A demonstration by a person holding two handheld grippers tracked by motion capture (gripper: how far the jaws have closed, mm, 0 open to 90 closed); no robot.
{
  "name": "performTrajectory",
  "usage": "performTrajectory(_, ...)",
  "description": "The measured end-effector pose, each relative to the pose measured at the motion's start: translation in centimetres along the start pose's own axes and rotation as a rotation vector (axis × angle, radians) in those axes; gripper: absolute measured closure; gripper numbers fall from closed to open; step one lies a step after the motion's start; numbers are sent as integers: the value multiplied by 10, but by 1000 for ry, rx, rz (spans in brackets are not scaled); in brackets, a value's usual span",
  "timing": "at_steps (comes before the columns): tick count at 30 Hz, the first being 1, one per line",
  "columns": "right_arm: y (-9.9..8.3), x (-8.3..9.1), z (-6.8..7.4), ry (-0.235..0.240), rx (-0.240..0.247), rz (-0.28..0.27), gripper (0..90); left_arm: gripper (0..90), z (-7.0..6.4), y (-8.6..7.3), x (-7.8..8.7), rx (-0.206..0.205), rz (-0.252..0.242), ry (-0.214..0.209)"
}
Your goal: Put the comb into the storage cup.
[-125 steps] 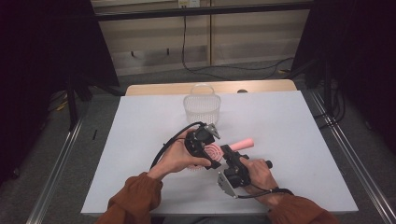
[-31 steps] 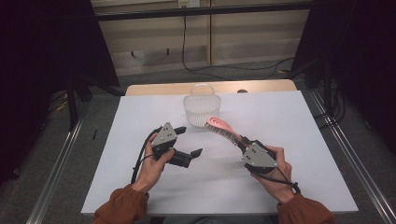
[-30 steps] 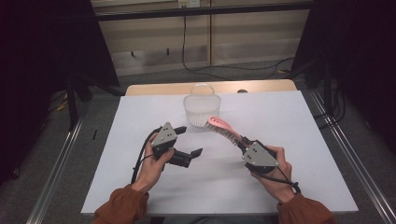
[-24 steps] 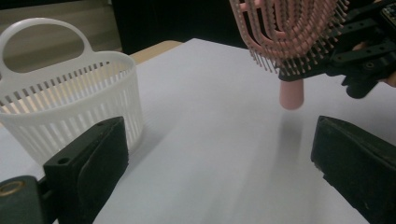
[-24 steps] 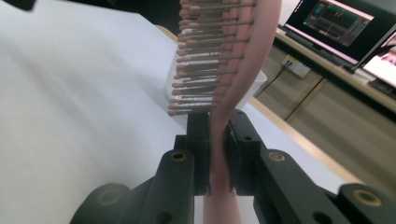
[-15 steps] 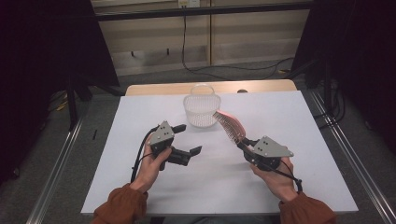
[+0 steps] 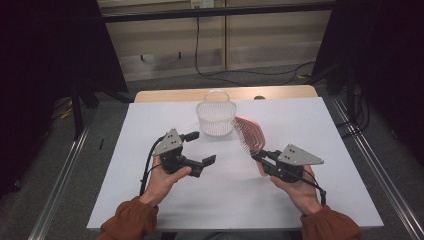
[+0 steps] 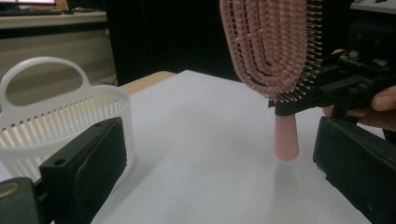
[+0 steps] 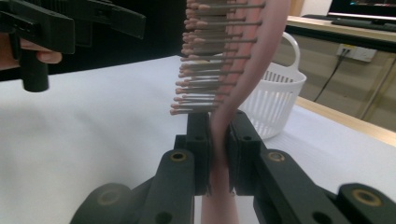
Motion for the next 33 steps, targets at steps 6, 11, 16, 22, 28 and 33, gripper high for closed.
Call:
performTrajectory(6, 3, -1, 3, 54, -60, -35, 816, 28, -5, 6, -1, 5, -41, -28)
performTrajectory(11, 3, -2, 9, 106, -92, -50, 817, 18, -6, 10, -2, -8, -55, -26)
performTrajectory(16, 5, -2, 13, 134, -114, -59, 817, 12, -9, 15, -6, -17, -64, -38)
performTrajectory(22, 5, -3, 17, 159, -126, -64, 816, 15, -20, 17, -20, -38, -54, -65)
performTrajectory(28, 7, -3, 22, 179, -127, -70, 816, 13, -27, 29, -31, -55, -79, -107)
performTrajectory(33, 7, -4, 23, 192, -125, -71, 817, 13, -29, 36, -42, -57, -87, -128)
Point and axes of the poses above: each handheld gripper's, and its own axes: x roughly backward along the jaws, y roughly out of its top, z roughly to its left, the point moved 10 cm from there along -x, roughly forward along the jaws, and after that the axes turned 7 degrees about -z, right-handed, at the moved point
